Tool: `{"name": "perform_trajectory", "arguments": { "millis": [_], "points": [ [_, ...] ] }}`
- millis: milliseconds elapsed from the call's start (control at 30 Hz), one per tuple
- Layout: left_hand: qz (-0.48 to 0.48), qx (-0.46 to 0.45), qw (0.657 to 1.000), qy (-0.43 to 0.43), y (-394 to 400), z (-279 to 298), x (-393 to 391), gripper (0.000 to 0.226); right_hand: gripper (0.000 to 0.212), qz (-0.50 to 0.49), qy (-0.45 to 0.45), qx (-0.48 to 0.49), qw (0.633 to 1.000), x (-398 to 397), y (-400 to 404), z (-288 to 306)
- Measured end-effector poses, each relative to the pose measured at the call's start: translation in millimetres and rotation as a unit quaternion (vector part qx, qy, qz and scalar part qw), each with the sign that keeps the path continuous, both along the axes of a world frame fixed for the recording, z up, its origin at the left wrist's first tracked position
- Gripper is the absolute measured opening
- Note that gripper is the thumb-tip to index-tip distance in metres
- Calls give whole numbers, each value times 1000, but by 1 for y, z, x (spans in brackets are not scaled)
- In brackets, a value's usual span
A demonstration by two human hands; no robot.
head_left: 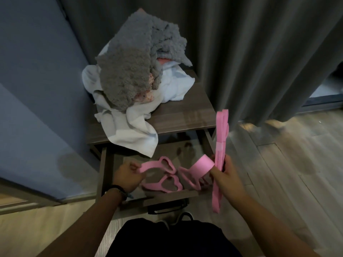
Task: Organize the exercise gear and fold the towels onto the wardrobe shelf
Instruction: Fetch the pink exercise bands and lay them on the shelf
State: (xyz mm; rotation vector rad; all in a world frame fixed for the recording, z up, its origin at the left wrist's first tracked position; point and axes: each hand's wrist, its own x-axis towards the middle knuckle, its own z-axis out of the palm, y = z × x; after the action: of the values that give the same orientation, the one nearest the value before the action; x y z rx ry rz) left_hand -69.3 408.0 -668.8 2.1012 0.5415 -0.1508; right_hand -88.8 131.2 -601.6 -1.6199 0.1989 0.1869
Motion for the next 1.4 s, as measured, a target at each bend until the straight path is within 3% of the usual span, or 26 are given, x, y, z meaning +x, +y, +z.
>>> {"name": "perform_trajectory", "arguments": {
  "millis": [100,267,433,533,667,767,900,1133,1267,1400],
  "points": [
    [-21,-69,990,-120,-16,36,-7,35,27,21,-21,-37,999,-4,-3,15],
    [-39,-144,967,-208,-50,95,-11,33,24,48,-66,-51,995,-11,2,51],
    [-94,-181,949,-239,-73,146,-23,40,18,48,-72,20,996,-17,10,72],
    [-146,-197,939,-243,-80,166,-29,44,19,45,-91,8,995,-16,7,79],
    [-169,-263,914,-257,-86,179,-30,50,42,63,-100,28,993,-17,3,89],
    [-170,-329,894,-251,-91,180,-32,47,31,70,-108,35,991,-16,2,92],
    [-195,-304,896,-257,-87,182,-37,27,17,77,-102,-28,991,-15,0,88],
    [-137,-286,926,-206,-79,160,-50,15,16,63,-76,-29,995,-26,7,94],
    [-11,-400,907,-129,-72,132,-46,28,16,32,-72,-20,997,-27,0,109],
    [127,-403,905,-46,-64,90,-33,24,15,-21,-58,15,998,-32,-10,122]
  ]
}}
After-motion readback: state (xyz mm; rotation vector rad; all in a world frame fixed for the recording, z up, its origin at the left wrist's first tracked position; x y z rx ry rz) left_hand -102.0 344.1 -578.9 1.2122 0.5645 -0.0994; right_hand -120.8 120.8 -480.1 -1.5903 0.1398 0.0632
